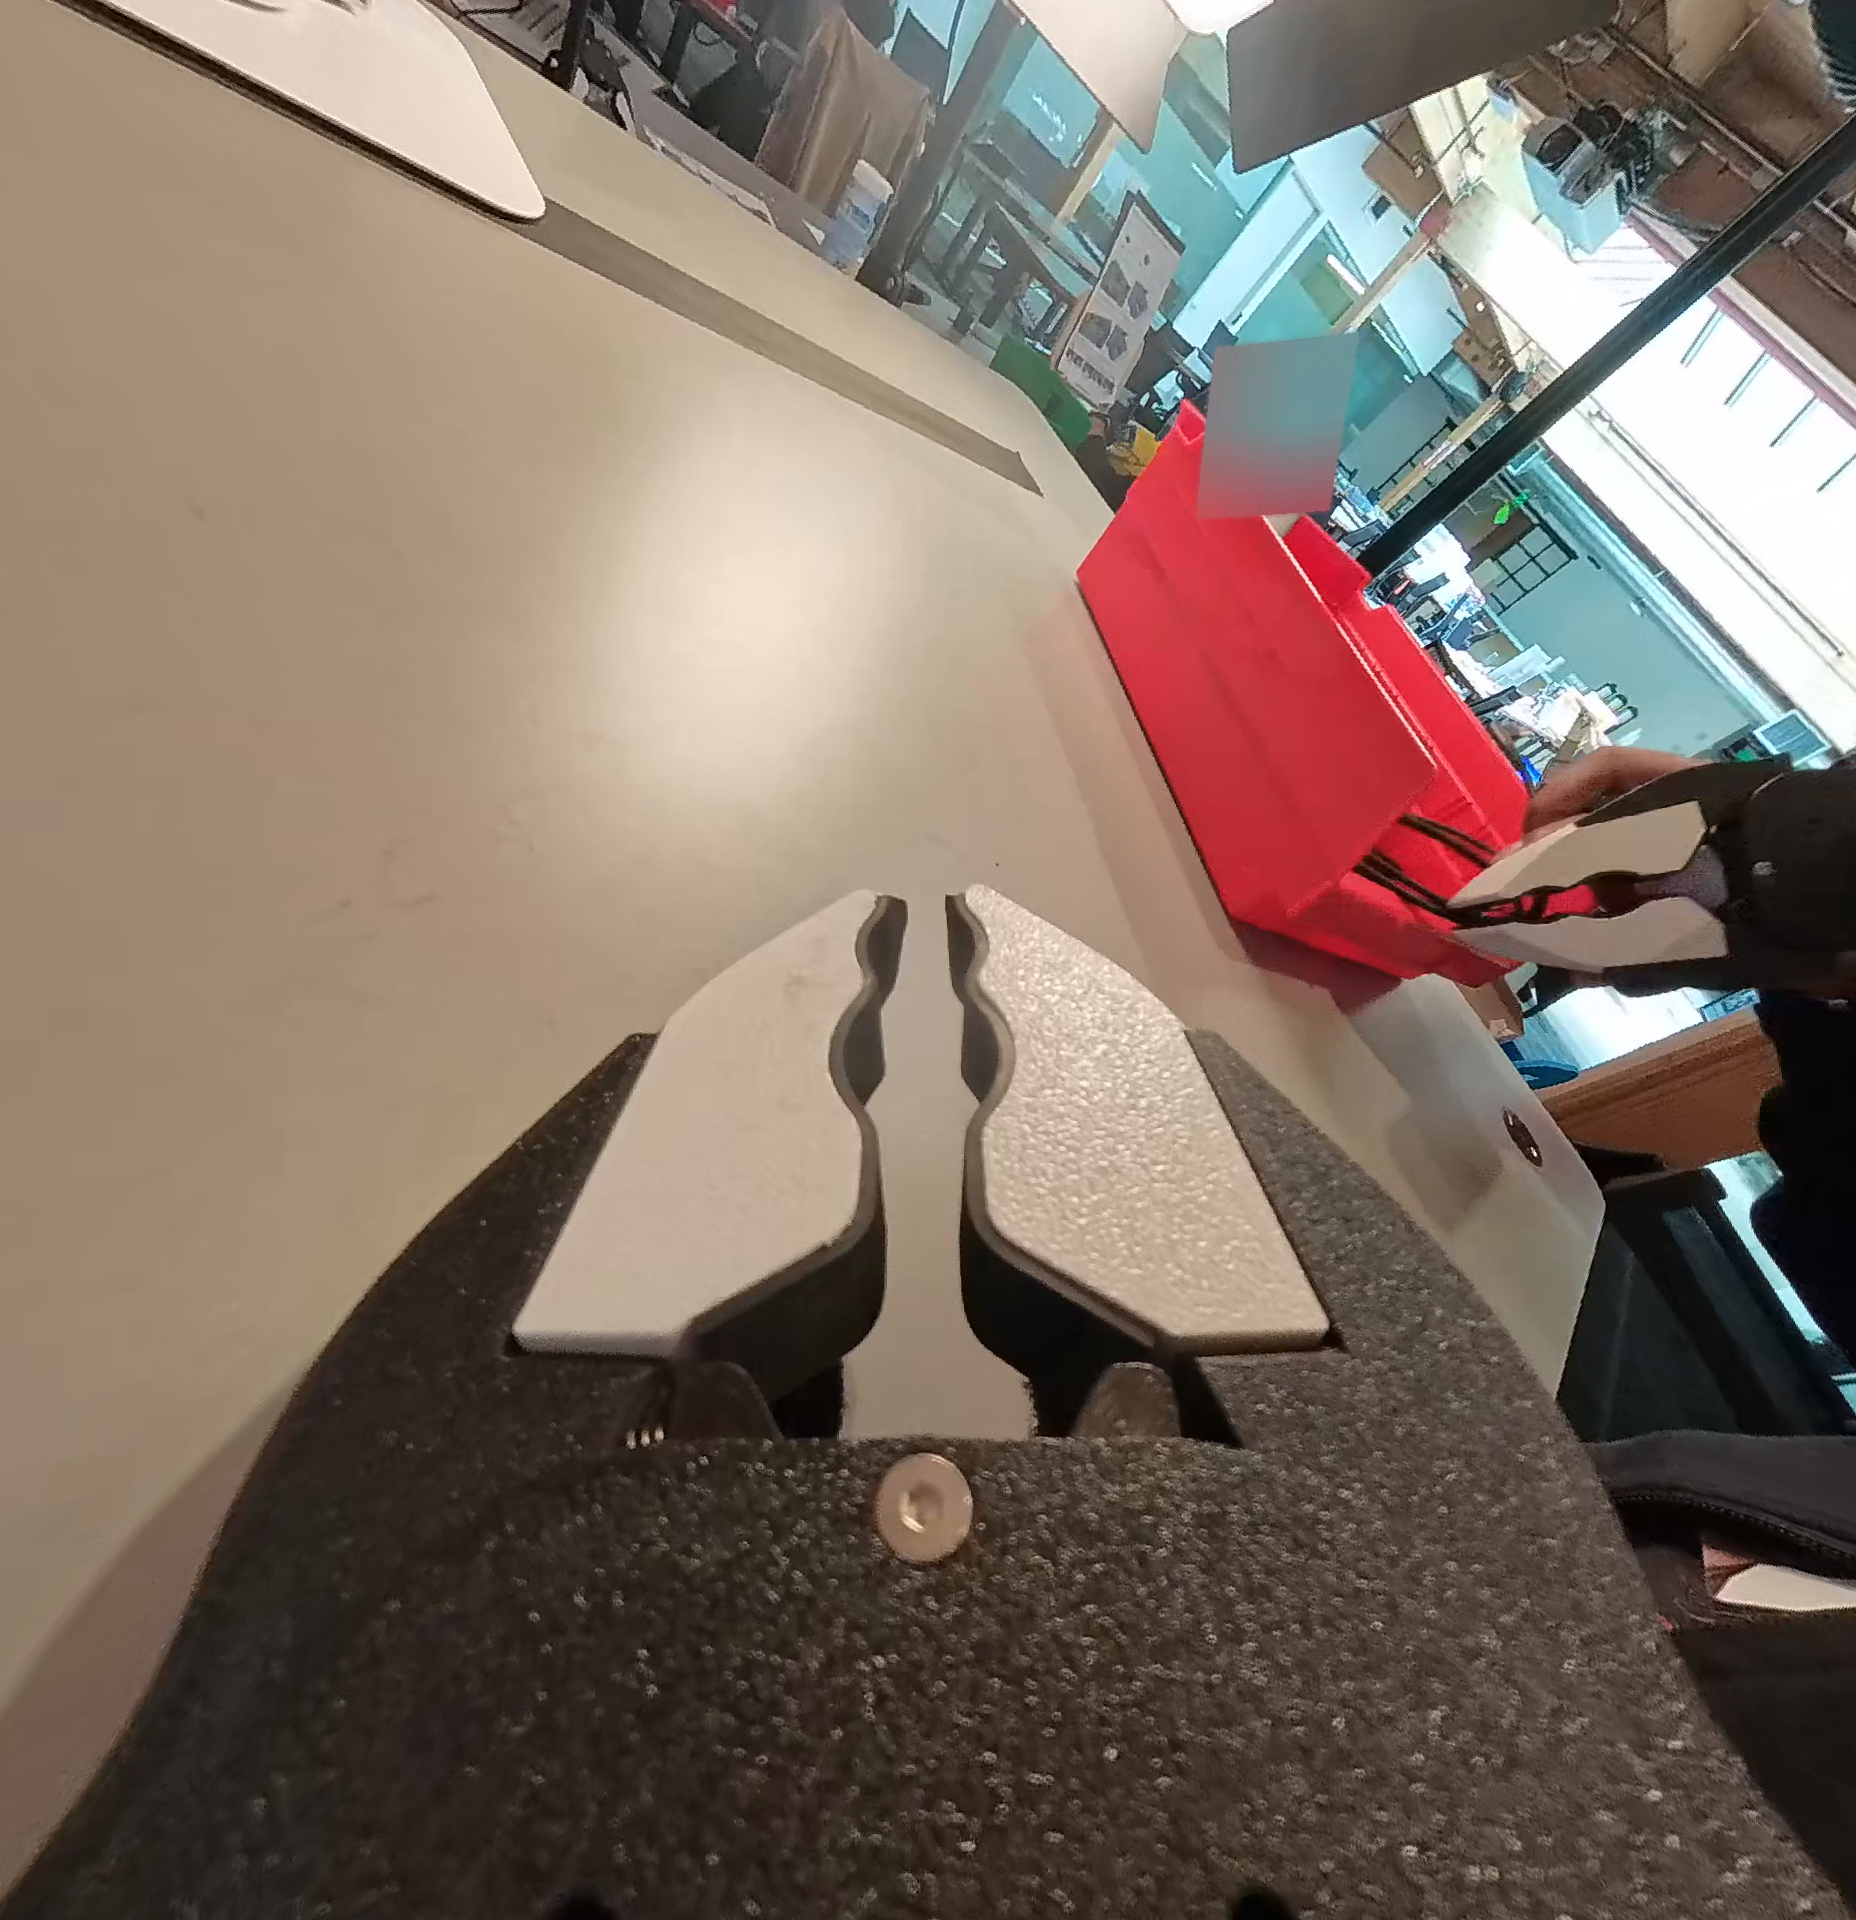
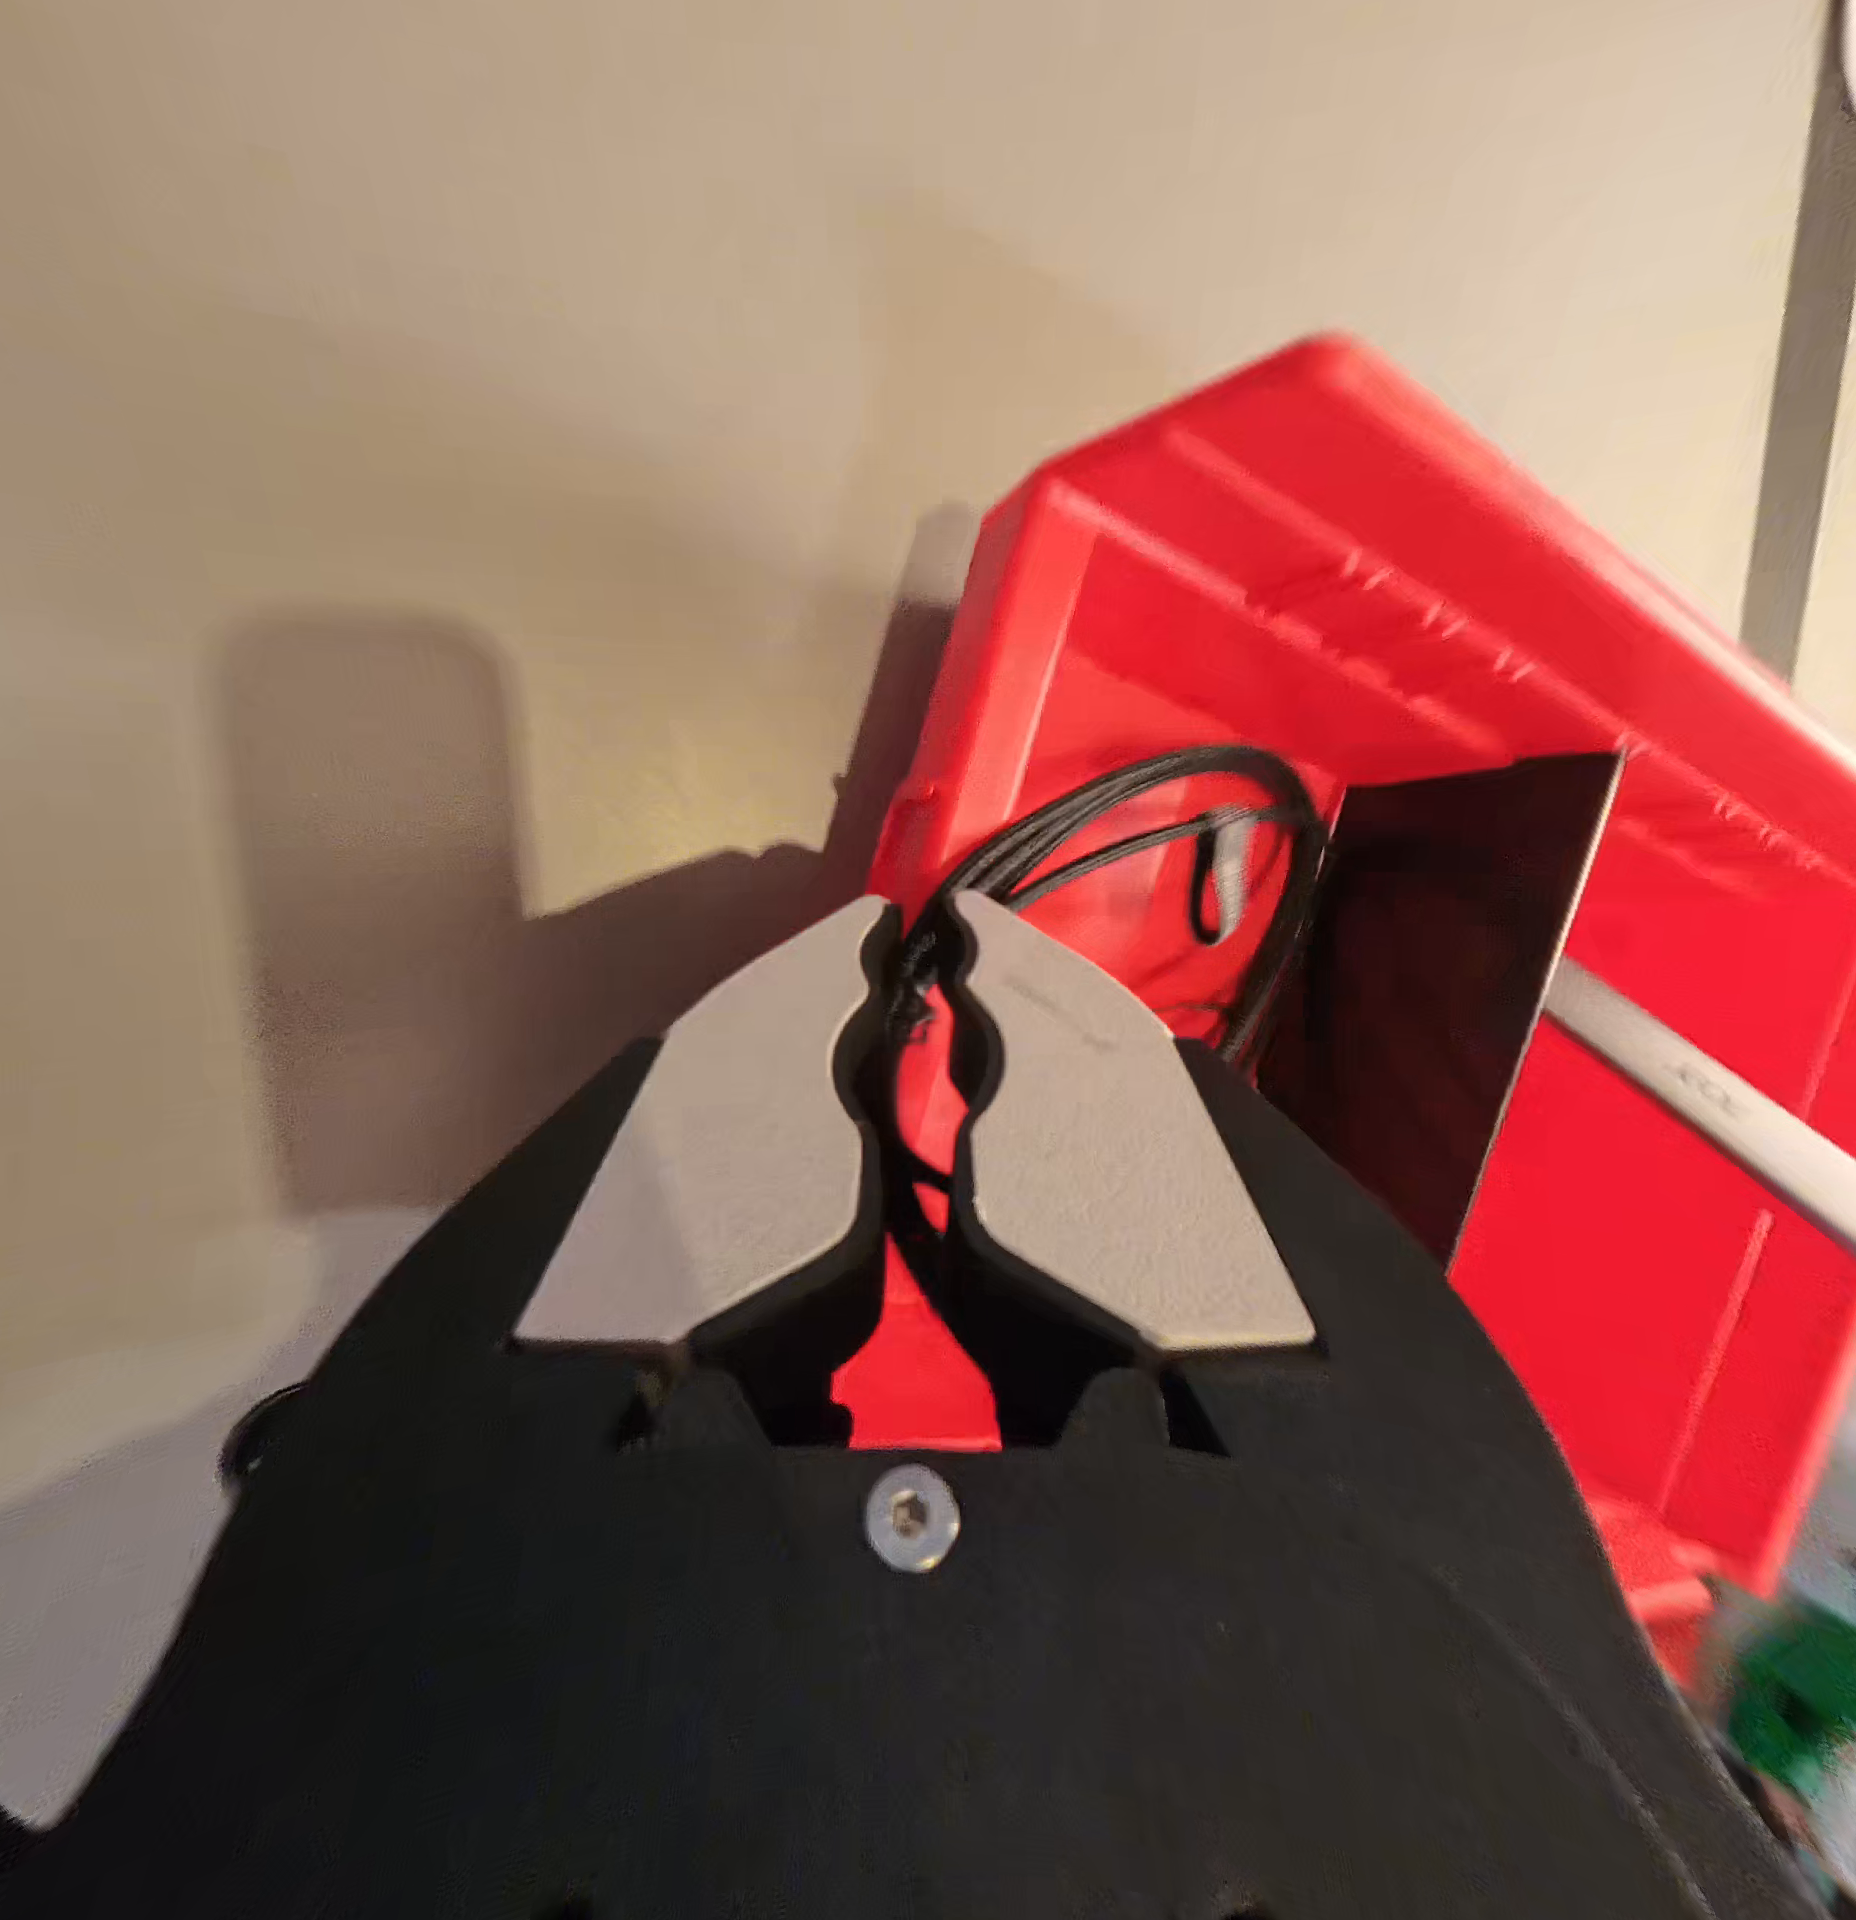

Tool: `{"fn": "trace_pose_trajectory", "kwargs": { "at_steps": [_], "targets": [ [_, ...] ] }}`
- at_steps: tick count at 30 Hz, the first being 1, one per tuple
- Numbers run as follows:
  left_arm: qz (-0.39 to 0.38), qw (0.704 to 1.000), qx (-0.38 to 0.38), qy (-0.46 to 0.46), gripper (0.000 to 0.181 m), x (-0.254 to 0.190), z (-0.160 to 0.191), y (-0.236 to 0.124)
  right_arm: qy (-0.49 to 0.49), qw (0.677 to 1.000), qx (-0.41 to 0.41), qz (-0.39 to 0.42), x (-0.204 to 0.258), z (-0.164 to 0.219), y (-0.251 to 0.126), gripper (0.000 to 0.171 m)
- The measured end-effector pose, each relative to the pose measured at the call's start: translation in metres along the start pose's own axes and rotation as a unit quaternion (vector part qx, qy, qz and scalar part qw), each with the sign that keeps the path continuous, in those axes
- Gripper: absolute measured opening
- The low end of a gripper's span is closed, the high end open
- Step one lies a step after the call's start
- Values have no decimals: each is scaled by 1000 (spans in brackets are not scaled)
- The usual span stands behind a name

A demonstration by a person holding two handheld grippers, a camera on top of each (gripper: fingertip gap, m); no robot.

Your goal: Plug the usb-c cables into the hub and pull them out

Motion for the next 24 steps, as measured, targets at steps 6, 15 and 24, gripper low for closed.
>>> {"fn": "trace_pose_trajectory", "kwargs": {
  "at_steps": [6, 15, 24],
  "targets": [
    [8, 1000, 18, 3, 10, -1, 0, 4, -10, 993, 43, 112, 9, 3, -6, 22],
    [28, 999, 32, -6, 10, 0, 1, 7, 202, 955, -42, 214, 2, 35, -66, 27],
    [54, 998, 44, -8, 10, 1, 1, 10, 481, 846, -4, 231, -28, 60, -67, 23]
  ]
}}
Point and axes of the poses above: each gripper's, where its closed fingertips meet, y out along the fingers, z out of its underside, x = y × z across the jaws, the point moved 10 cm from there along -y, back along the fingers, and after that the axes turned 10 degrees about y, right-handed, at the moved point
